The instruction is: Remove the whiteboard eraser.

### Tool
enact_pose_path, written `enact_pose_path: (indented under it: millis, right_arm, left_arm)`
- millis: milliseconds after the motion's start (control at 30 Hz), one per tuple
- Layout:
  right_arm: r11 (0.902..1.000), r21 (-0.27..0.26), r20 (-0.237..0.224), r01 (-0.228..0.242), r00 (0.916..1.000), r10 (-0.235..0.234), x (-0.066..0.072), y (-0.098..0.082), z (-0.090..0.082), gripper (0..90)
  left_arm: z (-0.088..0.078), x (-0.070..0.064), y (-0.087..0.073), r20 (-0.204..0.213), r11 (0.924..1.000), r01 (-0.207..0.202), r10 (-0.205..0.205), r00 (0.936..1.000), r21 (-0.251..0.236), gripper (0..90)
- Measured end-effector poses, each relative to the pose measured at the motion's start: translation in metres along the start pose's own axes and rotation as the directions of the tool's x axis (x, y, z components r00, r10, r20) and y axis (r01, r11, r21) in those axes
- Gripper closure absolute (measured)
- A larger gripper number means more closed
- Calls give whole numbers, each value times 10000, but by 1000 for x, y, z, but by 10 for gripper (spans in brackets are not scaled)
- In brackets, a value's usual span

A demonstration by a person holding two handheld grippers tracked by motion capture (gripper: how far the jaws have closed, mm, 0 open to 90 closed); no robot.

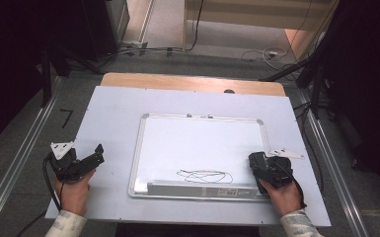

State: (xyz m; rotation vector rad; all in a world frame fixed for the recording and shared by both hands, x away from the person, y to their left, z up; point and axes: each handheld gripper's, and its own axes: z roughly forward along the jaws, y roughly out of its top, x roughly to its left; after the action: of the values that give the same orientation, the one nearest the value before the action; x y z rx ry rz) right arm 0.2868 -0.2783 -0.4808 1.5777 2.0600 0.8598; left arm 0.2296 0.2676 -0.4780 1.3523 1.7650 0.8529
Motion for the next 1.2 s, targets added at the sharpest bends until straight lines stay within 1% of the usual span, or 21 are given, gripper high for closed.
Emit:
enact_pose_path:
  millis: [67, 133, 167, 267, 300, 500, 567, 700, 833, 1000, 1200]
  right_arm:
    - [10000, -25, -22, 53, 10000, -53, 0, 0, 0, 387]
    - [9997, -183, -60, 190, 9998, -191, 1, 0, 0, 387]
    - [9991, -284, -46, 301, 9995, -303, 1, 0, 0, 387]
    - [9988, -362, -39, 339, 9994, -340, 2, 0, -1, 387]
    - [9984, -361, 30, 437, 9990, -436, 1, -1, 0, 387]
    - [9987, -321, 54, 402, 9992, -401, 1, 0, 0, 386]
    - [9991, -300, 54, 315, 9995, -314, 1, 0, -1, 385]
    - [9986, -385, 79, 365, 9993, -362, 1, 1, -3, 385]
    - [9977, -448, -46, 505, 9987, -508, 4, 5, -4, 384]
    - [9979, -429, -71, 492, 9987, -495, 5, 8, -3, 385]
    - [9971, -502, -303, 573, 9978, -589, 10, 13, -4, 385]
  left_arm:
    - [0, 0, 0, 4, 10000, -1, 1, 10000, -10, 57]
    - [0, 0, 0, -1, 10000, -1, 1, 10000, -9, 57]
    - [0, 0, 0, -4, 10000, 9, -9, 10000, 1, 57]
    - [0, 0, 0, -1, 10000, 5, -5, 10000, -2, 57]
    - [0, 0, 0, 1, 10000, 3, -3, 10000, -6, 57]
    - [0, 0, 0, 4, 10000, 8, -8, 10000, 6, 57]
    - [0, 0, 0, 3, 10000, 4, -4, 10000, 1, 57]
    - [0, 0, 0, 4, 10000, 8, -8, 10000, 3, 57]
    - [0, 0, 0, 4, 10000, -6, 6, 10000, 16, 57]
    - [0, 0, 0, 3, 10000, 0, 0, 10000, 8, 57]
    - [1, 0, 0, 25, 10000, -23, 23, 10000, 60, 57]
